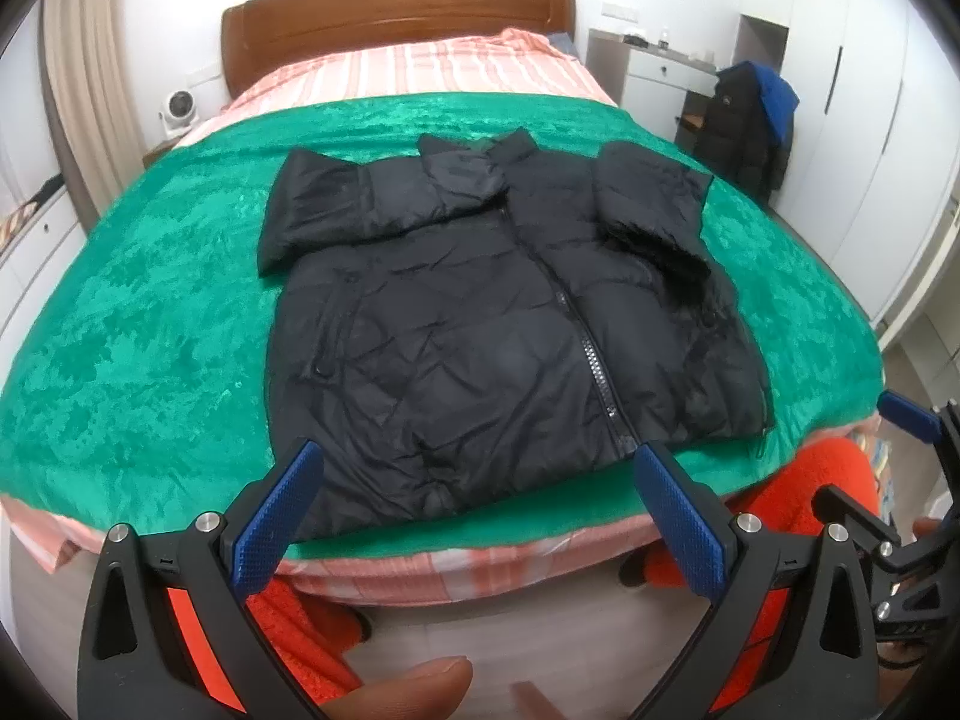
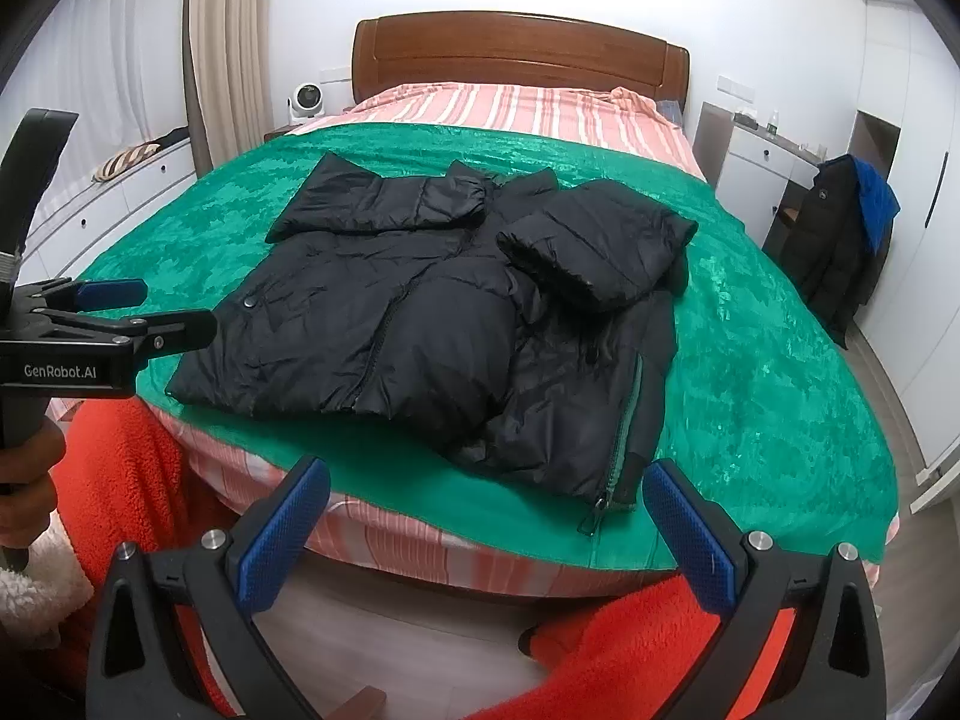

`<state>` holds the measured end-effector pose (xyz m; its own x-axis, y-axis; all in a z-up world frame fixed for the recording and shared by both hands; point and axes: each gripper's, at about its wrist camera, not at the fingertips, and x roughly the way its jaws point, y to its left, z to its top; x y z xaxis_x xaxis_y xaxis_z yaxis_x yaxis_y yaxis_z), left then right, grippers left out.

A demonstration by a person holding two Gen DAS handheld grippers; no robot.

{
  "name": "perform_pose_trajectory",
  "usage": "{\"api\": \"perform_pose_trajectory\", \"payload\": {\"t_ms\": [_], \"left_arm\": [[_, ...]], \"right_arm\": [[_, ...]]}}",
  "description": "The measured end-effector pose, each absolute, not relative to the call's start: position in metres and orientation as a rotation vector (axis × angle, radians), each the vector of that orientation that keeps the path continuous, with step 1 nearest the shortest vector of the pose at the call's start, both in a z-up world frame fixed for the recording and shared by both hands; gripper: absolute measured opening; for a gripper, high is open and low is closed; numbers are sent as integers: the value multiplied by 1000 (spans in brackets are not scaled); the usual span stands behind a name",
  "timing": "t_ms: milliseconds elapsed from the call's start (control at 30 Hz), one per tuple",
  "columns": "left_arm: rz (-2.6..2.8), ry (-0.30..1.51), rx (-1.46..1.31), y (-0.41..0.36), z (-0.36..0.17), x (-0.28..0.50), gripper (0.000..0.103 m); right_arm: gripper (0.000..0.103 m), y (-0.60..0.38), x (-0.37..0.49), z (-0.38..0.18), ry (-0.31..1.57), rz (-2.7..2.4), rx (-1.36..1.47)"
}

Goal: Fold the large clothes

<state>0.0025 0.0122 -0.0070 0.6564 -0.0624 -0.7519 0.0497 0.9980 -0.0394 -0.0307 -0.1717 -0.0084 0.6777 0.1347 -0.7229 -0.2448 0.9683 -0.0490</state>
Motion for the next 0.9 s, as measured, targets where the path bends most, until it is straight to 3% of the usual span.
{"api": "perform_pose_trajectory", "payload": {"t_ms": [900], "left_arm": [[-76, 837, -2, 12, 0, -1, 103]], "right_arm": [[103, -169, -32, -5, 791, 219, -147]]}}
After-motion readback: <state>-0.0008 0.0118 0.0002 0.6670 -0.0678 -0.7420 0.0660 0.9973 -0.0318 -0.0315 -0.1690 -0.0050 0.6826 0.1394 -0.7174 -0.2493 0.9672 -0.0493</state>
